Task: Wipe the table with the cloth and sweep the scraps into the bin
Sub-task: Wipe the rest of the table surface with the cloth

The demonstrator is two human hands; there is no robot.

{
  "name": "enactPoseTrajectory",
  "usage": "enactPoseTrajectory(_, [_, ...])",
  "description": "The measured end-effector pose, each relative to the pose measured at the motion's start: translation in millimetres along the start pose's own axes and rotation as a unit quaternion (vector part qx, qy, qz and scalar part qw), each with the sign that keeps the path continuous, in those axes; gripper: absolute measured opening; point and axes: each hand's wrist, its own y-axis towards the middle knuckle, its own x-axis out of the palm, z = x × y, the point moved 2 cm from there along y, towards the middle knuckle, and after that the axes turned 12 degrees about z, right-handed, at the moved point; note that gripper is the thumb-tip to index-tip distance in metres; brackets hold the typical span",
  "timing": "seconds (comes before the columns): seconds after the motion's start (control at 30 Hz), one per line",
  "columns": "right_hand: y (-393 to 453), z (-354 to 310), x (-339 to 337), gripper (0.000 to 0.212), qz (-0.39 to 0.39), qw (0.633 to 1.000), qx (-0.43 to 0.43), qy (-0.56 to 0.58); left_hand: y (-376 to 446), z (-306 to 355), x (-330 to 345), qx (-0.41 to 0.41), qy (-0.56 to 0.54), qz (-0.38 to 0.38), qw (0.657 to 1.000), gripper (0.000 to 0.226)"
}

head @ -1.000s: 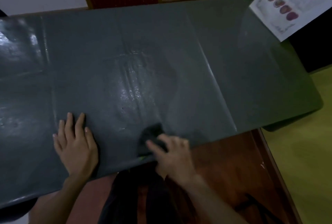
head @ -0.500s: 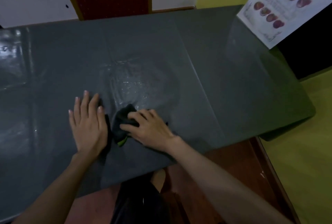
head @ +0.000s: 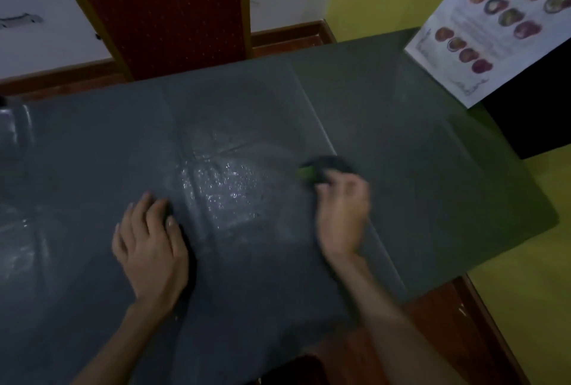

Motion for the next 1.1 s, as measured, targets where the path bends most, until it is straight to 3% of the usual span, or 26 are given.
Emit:
enactPoseTrajectory(0.03, [-11.1, -37.1, 12.2, 0.023, -0.084, 0.987, -0.125, 0.061, 22.8, 6.5, 8.7, 0.019, -0.012, 0.006, 1.0, 0.039])
enactPoseTrajectory(0.07, [-23.0, -66.2, 22.5, 0.022, -0.143, 0.949, -0.264, 0.093, 46.6, 12.6, 18.7, 0.029, -0.025, 0.01, 0.999, 0.039])
enactPoseTrajectory(0.13, [-22.1, -90.3, 36.5, 0.025, -0.156, 0.863, -0.47, 0.098, 90.6, 22.1, 39.1, 0.038, -0.039, -0.011, 0.998, 0.041])
enactPoseTrajectory(0.17, [-3.9, -86.4, 43.2, 0.029, -0.141, 0.849, -0.501, 0.091, 107.4, 23.6, 49.4, 0.044, -0.03, -0.036, 0.998, 0.043])
enactPoseTrajectory(0.23, [43.7, -60.2, 51.5, 0.032, -0.085, 0.901, -0.426, 0.02, 123.3, 19.0, 65.4, 0.054, 0.02, -0.081, 0.995, 0.047])
enactPoseTrajectory(0.33, [97.0, 18.6, 39.2, 0.025, -0.021, 0.984, -0.104, -0.143, 121.8, 12.3, 70.9, 0.068, 0.055, -0.093, 0.992, 0.048])
enactPoseTrajectory(0.4, [97.4, 50.7, 20.0, 0.024, 0.046, 0.976, 0.12, -0.175, 120.5, 13.5, 69.3, 0.069, 0.056, -0.086, 0.992, 0.047])
enactPoseTrajectory(0.47, [82.2, 35.8, 18.7, 0.025, 0.109, 0.949, 0.245, -0.164, 127.4, 19.8, 67.7, 0.059, 0.045, -0.066, 0.995, 0.044])
enactPoseTrajectory(0.5, [75.9, 11.2, 26.8, 0.027, 0.128, 0.956, 0.225, -0.137, 134.1, 24.5, 67.4, 0.054, 0.03, -0.045, 0.997, 0.042])
enactPoseTrajectory(0.57, [60.1, -58.1, 58.5, 0.034, 0.061, 0.995, 0.022, -0.072, 149.7, 35.0, 69.1, 0.05, -0.025, -0.007, 0.998, 0.04])
enactPoseTrajectory(0.63, [40.4, -121.5, 88.5, 0.039, -0.047, 0.974, -0.222, -0.016, 164.1, 42.0, 74.0, 0.048, -0.098, 0.004, 0.994, 0.042])
enactPoseTrajectory(0.7, [59.5, -142.4, 111.6, 0.039, -0.075, 0.944, -0.32, 0.011, 170.0, 44.5, 82.5, 0.047, -0.127, -0.011, 0.991, 0.046])
enactPoseTrajectory(0.77, [102.0, -130.4, 119.5, 0.034, -0.068, 0.946, -0.318, -0.02, 170.8, 40.9, 90.8, 0.054, -0.089, -0.021, 0.994, 0.051])
enactPoseTrajectory(0.83, [143.2, -88.5, 118.7, 0.027, -0.059, 0.961, -0.248, -0.105, 169.9, 35.5, 95.8, 0.062, -0.055, -0.026, 0.996, 0.056])
enactPoseTrajectory(0.9, [177.2, -28.7, 102.7, 0.026, -0.018, 0.982, -0.068, -0.174, 169.3, 33.1, 97.9, 0.07, -0.039, -0.032, 0.996, 0.058])
enactPoseTrajectory(0.97, [187.4, 8.2, 81.5, 0.028, 0.038, 0.967, 0.162, -0.193, 168.5, 33.8, 98.9, 0.077, -0.021, -0.038, 0.996, 0.058])
enactPoseTrajectory(1.0, [185.2, 5.8, 79.5, 0.029, 0.056, 0.956, 0.218, -0.189, 167.7, 34.2, 99.5, 0.078, -0.014, -0.038, 0.996, 0.058])
enactPoseTrajectory(1.03, [181.1, -9.7, 83.5, 0.029, 0.065, 0.961, 0.205, -0.175, 167.0, 34.5, 100.4, 0.078, -0.01, -0.039, 0.996, 0.057])
enactPoseTrajectory(1.1, [167.2, -73.3, 105.3, 0.031, 0.036, 0.996, 0.014, -0.074, 166.1, 34.2, 102.2, 0.076, -0.006, -0.04, 0.996, 0.058])
